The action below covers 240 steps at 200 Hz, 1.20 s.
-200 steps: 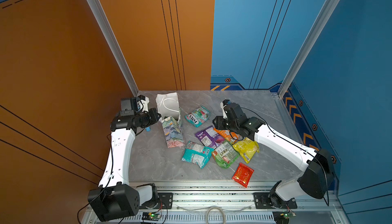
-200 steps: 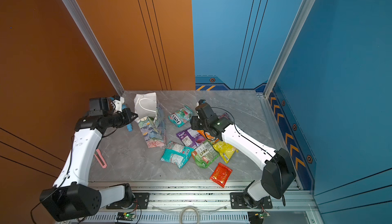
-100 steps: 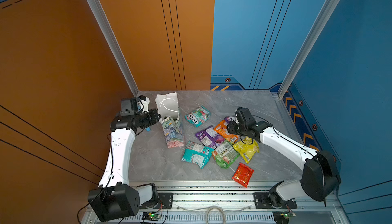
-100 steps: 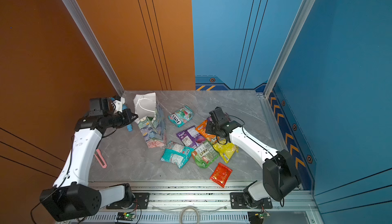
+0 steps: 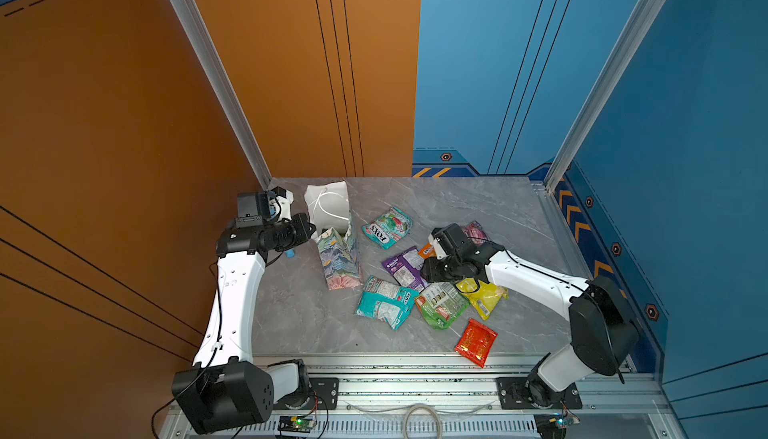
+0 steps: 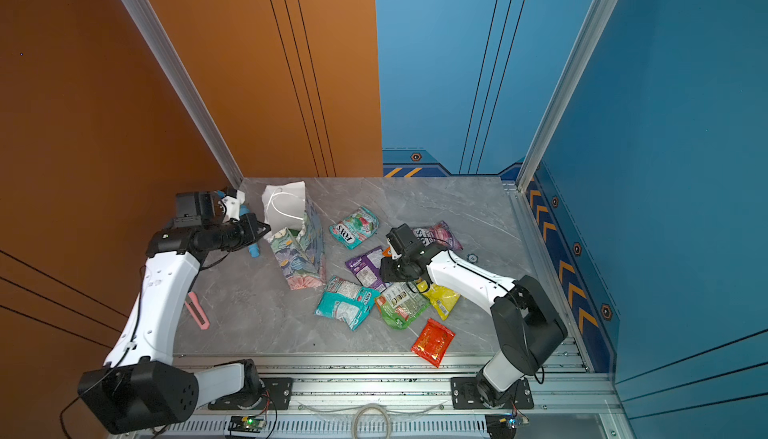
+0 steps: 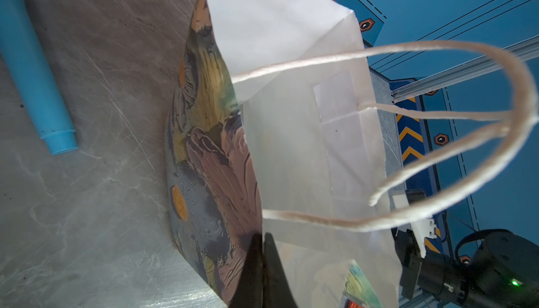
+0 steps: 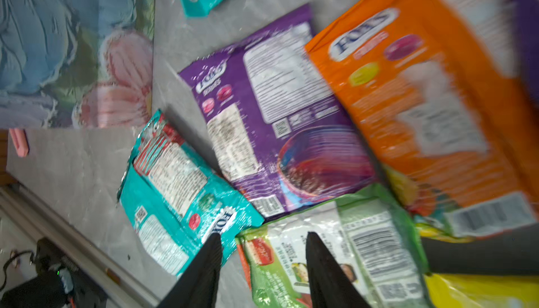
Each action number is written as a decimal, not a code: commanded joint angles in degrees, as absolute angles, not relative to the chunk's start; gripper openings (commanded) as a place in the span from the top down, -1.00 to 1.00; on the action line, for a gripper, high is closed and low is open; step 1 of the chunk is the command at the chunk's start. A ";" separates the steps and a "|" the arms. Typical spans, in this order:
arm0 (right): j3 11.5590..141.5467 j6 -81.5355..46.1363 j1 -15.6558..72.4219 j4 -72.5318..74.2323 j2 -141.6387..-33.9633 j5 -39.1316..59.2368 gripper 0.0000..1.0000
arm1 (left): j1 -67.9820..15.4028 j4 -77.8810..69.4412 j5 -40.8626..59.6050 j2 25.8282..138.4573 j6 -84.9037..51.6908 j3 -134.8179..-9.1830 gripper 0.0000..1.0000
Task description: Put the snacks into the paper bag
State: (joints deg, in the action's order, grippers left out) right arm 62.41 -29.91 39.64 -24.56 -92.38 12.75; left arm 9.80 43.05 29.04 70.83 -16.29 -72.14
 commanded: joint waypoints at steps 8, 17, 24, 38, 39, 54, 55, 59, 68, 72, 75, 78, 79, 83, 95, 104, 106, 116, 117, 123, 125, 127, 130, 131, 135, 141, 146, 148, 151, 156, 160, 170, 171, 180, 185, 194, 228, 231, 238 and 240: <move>66.32 -26.22 43.48 -26.13 -96.85 17.13 0.00 | 9.68 44.58 29.60 71.23 -15.12 -73.13 1.00; 66.93 -25.70 44.00 -25.64 -98.29 17.36 0.00 | 9.63 44.59 29.65 71.19 -15.12 -73.15 1.00; 67.26 -25.43 44.29 -25.42 -99.24 16.86 -0.01 | 9.60 44.64 29.74 71.20 -15.20 -73.13 1.00; 68.23 -24.68 44.47 -25.32 -101.28 17.21 -0.01 | 9.49 44.59 30.00 71.33 -15.38 -73.13 1.00; 68.31 -24.69 44.47 -25.32 -101.39 17.26 -0.01 | 9.54 44.62 30.03 71.35 -15.38 -73.13 1.00; 69.25 -24.02 44.59 -25.39 -103.11 17.98 -0.01 | 9.40 44.58 30.08 71.36 -15.38 -72.95 1.00; 69.30 -23.96 44.58 -25.39 -103.23 18.00 -0.01 | 9.40 44.57 30.07 71.32 -15.38 -72.95 1.00; 69.47 -23.83 44.57 -25.50 -103.66 18.14 -0.01 | 9.40 44.62 30.09 71.33 -15.39 -72.95 1.00; 69.76 -23.48 44.74 -25.58 -104.33 18.34 -0.01 | 9.25 44.58 30.06 71.45 -15.45 -72.87 1.00; 69.78 -23.32 44.79 -25.62 -104.61 18.44 -0.01 | 9.30 44.56 30.15 71.45 -15.47 -72.86 1.00; 69.75 -23.29 44.84 -25.60 -104.81 18.60 -0.01 | 9.24 44.56 30.20 71.42 -15.47 -72.86 1.00; 69.74 -23.23 44.87 -25.58 -104.94 18.73 -0.02 | 9.23 44.56 30.16 71.52 -15.47 -72.86 1.00; 69.67 -23.26 44.89 -25.58 -105.03 18.72 -0.02 | 9.23 44.56 30.20 71.53 -15.47 -72.86 1.00; 69.68 -23.21 44.97 -25.59 -105.24 18.91 -0.03 | 9.16 44.56 30.18 71.48 -15.47 -72.93 1.00; 69.24 -23.28 45.05 -24.94 -105.78 19.52 -0.05 | 9.18 44.52 30.28 71.49 -15.51 -72.99 1.00; 68.79 -23.70 45.24 -24.13 -106.12 20.15 -0.06 | 9.12 44.49 30.28 71.48 -15.50 -73.10 1.00; 68.74 -23.81 45.26 -23.92 -106.23 20.33 -0.06 | 9.16 44.54 30.29 71.51 -15.52 -73.12 1.00; 68.38 -24.32 45.45 -23.12 -106.72 20.89 -0.06 | 9.09 44.52 30.31 71.46 -15.56 -73.25 1.00; 68.34 -24.33 45.49 -23.07 -106.75 20.95 -0.06 | 9.12 44.49 30.27 71.46 -15.56 -73.23 1.00; 68.19 -24.55 45.53 -22.77 -107.06 21.12 -0.06 | 9.06 44.55 30.33 71.46 -15.55 -73.32 1.00; 68.13 -24.66 45.62 -22.52 -107.12 21.14 -0.05 | 9.05 44.54 30.37 71.48 -15.56 -73.31 1.00; 68.12 -24.78 45.62 -22.40 -107.20 21.24 -0.05 | 9.10 44.55 30.40 71.48 -15.56 -73.30 1.00; 68.06 -24.90 45.71 -22.15 -107.26 21.31 -0.03 | 9.10 44.56 30.46 71.52 -15.56 -73.31 1.00; 68.04 -24.98 45.71 -22.06 -107.33 21.33 -0.03 | 9.12 44.56 30.39 71.53 -15.56 -73.31 1.00; 68.01 -25.23 45.83 -21.76 -107.43 21.50 0.00 | 9.14 44.56 30.43 71.50 -15.56 -73.39 1.00; 67.86 -25.67 45.90 -21.13 -107.65 21.78 0.04 | 9.05 44.52 30.33 71.51 -15.56 -73.36 1.00; 67.77 -26.10 45.92 -20.51 -107.74 22.09 0.08 | 9.05 44.55 30.37 71.52 -15.56 -73.40 1.00; 67.70 -26.21 45.98 -20.35 -107.75 22.13 0.10 | 9.05 44.56 30.40 71.49 -15.56 -73.39 1.00; 67.67 -26.46 45.98 -20.02 -107.87 22.29 0.14 | 9.09 44.56 30.39 71.53 -15.56 -73.39 1.00; 67.45 -26.89 46.05 -19.47 -107.92 22.41 0.21 | 9.07 44.53 30.41 71.52 -15.56 -73.39 1.00; 67.40 -27.19 46.05 -19.09 -108.00 22.49 0.26 | 9.05 44.56 30.35 71.46 -15.56 -73.40 1.00; 67.16 -27.81 46.05 -18.18 -108.10 22.50 0.38 | 9.10 44.51 30.32 71.46 -15.56 -73.43 1.00; 67.15 -27.84 46.05 -18.14 -108.06 22.50 0.40 | 9.07 44.53 30.32 71.50 -15.56 -73.45 1.00; 66.99 -28.18 46.01 -17.57 -108.17 22.47 0.51 | 9.09 44.55 30.36 71.55 -15.56 -73.41 1.00; 67.03 -28.29 46.16 -17.36 -108.21 22.49 0.58 | 9.06 44.55 30.39 71.59 -15.56 -73.43 1.00; 67.05 -28.55 46.15 -17.06 -108.37 22.65 0.70 | 9.06 44.55 30.33 71.65 -15.56 -73.36 1.00; 68.20 -27.42 46.23 -18.48 -107.28 21.73 0.81 | 8.97 44.54 30.40 71.58 -15.31 -73.41 1.00; 68.36 -27.10 46.23 -18.83 -107.06 21.31 0.78 | 9.04 44.51 30.39 71.60 -15.30 -73.41 1.00; 68.73 -26.25 46.23 -19.81 -106.32 20.06 0.68 | 9.05 44.48 30.32 71.57 -15.29 -73.40 1.00; 68.82 -25.88 46.23 -19.98 -106.10 19.69 0.65 | 9.10 44.54 30.32 71.55 -15.25 -73.39 1.00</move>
State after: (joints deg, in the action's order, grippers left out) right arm 67.72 -28.08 45.78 -18.37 -107.66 22.24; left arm 9.32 43.05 29.26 70.94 -16.29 -72.14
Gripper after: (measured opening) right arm 0.104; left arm 0.046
